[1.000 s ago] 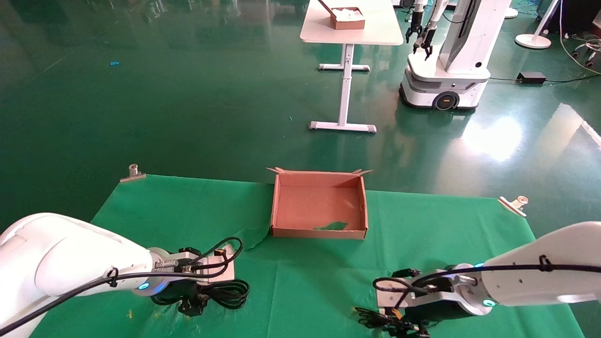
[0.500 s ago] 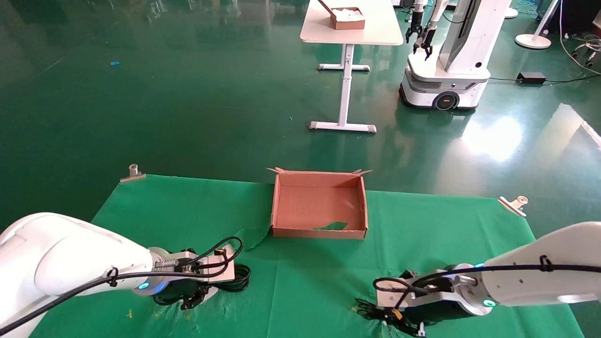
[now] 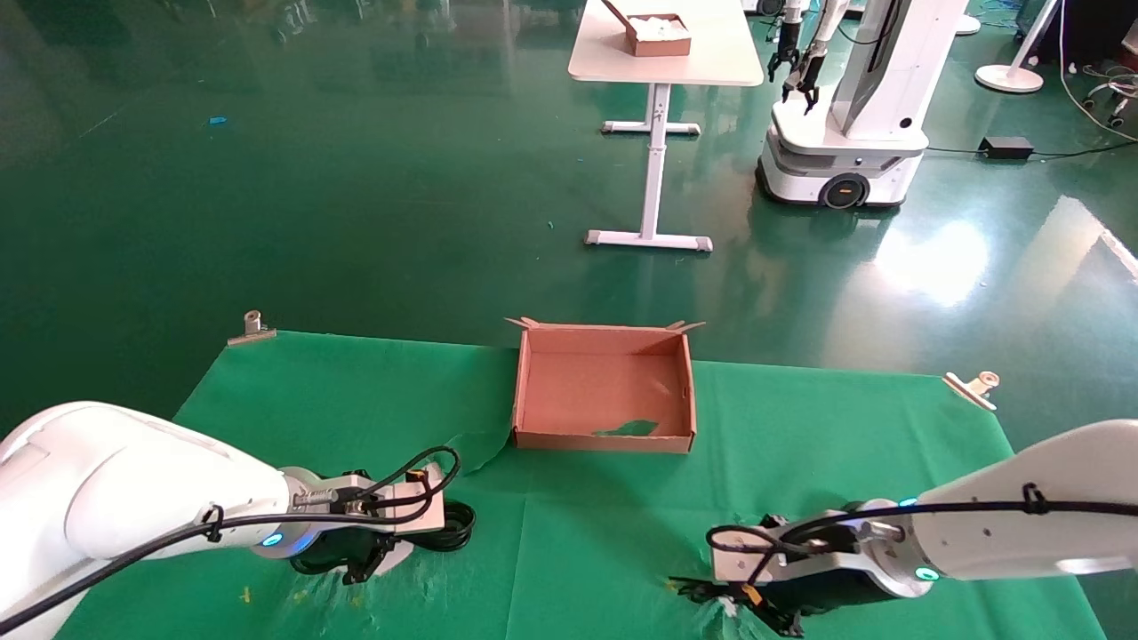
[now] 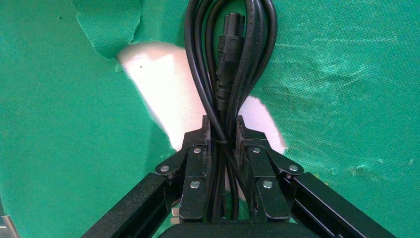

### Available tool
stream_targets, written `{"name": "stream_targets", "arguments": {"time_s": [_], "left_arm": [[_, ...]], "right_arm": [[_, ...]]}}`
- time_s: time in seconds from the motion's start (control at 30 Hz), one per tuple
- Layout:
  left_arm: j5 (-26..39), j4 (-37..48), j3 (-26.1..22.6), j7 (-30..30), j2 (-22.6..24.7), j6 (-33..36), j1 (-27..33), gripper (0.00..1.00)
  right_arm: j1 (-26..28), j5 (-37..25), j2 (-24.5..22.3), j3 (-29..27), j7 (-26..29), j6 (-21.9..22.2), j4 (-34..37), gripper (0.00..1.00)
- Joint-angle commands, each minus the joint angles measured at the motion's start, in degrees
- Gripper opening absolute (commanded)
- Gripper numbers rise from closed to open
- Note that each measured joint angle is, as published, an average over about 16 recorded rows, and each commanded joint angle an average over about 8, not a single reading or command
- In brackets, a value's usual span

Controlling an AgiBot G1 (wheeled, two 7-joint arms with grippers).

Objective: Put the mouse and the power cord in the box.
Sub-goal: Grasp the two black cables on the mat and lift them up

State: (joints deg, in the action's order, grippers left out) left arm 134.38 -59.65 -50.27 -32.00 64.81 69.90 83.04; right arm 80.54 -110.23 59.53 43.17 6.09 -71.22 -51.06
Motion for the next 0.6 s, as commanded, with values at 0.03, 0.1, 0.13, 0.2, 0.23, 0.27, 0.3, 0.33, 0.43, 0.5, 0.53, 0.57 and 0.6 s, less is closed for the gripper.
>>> {"name": "stream_targets", "arguments": {"time_s": [0.03,0.1,0.13,0.2,0.23,0.27,0.3,0.33,0.43,0.5,0.53,0.57,0.6], "left_arm": [[0.27,0.18,-0.12,-0.04,0.09,-0.15,-0.12,0.00],[-0.55,-0.28,0.25,0.02,-0.13,0.25,0.22,0.00],[-1.29,-0.74,0.58,0.04,-0.33,0.65,0.50,0.00],[-3.23,-2.04,1.47,-0.02,-0.86,1.71,1.28,0.00],[-4.39,-2.88,2.01,-0.14,-1.16,2.40,1.79,0.00],[-5.64,-3.80,2.62,-0.33,-1.45,3.12,2.37,0.00],[-6.85,-4.73,3.25,-0.59,-1.68,3.77,2.99,0.00],[-7.98,-5.62,3.85,-0.89,-1.82,4.36,3.62,0.00],[-10.70,-7.44,5.60,-2.04,-1.34,5.00,5.64,0.00],[-11.99,-7.58,6.66,-2.69,-0.20,4.32,6.96,0.00],[-12.35,-7.28,7.04,-2.77,0.66,3.61,7.62,0.00],[-12.49,-6.77,7.32,-2.72,1.66,2.71,8.23,0.00],[-12.49,-6.02,7.56,-2.63,2.84,1.52,8.80,0.00]], "right_arm": [[-0.02,-0.01,0.02,0.02,-0.01,-0.01,0.00,0.00],[0.02,0.02,-0.02,-0.02,0.01,0.01,0.00,0.00],[0.12,0.09,-0.12,-0.12,0.05,0.06,0.01,0.00],[0.51,0.23,-0.45,-0.43,0.14,0.23,-0.01,0.00],[0.81,0.31,-0.69,-0.66,0.20,0.39,-0.01,0.00],[1.18,0.38,-0.96,-0.91,0.24,0.59,0.00,0.00],[1.64,0.41,-1.26,-1.20,0.30,0.83,0.02,0.00],[2.18,0.43,-1.57,-1.50,0.37,1.09,0.08,0.00],[4.13,0.12,-2.43,-2.34,0.60,2.04,0.39,0.00],[5.57,-0.23,-2.92,-2.85,0.80,2.69,0.71,0.00],[6.32,-0.42,-3.16,-3.10,0.93,3.00,0.88,0.00],[7.07,-0.60,-3.42,-3.34,1.04,3.28,1.03,0.00],[7.80,-0.77,-3.71,-3.60,1.14,3.57,1.16,0.00]]}}
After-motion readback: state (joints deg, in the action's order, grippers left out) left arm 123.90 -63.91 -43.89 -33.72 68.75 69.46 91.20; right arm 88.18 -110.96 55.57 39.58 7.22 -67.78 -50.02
